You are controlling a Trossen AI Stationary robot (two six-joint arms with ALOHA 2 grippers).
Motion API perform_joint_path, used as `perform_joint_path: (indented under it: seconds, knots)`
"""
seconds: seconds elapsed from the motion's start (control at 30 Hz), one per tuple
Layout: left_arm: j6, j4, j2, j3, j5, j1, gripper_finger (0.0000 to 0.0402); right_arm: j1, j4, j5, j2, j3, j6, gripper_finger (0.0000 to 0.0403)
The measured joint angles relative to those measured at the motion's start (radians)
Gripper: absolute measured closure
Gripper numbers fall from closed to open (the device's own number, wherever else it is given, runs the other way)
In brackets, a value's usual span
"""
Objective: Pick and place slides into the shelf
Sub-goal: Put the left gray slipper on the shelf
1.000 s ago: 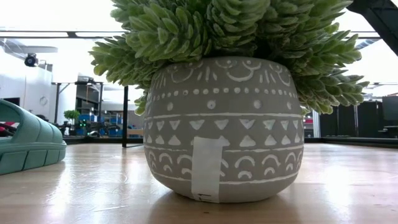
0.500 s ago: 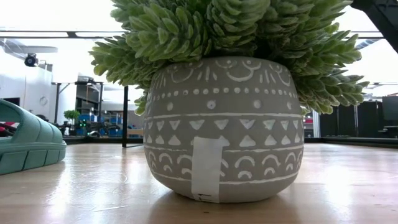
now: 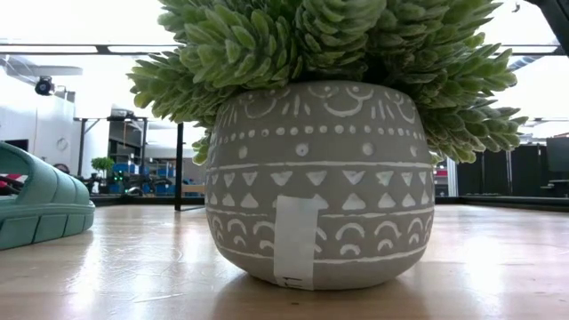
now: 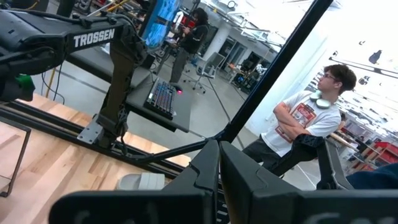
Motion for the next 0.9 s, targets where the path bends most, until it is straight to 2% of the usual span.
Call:
perform_joint_path:
  seconds: [0.17,0.33,0.9]
  knots:
    - [0.000,0.004,-0.001,0.000,0.000,0.000,0.0402,-0.005,-0.003,-0.005,0.000,-0.007,0.003,0.0234]
    - [0.001,0.018,-0.001,-0.001,0.000,0.000,0.0402,-0.012,-0.005,0.005,0.001,-0.030,0.018,0.0202]
    - [0.005,0.017,-0.001,-0.005,0.008,0.000,0.0402,-0.047,0.093,0.039,0.004,-0.159,0.001,0.0197]
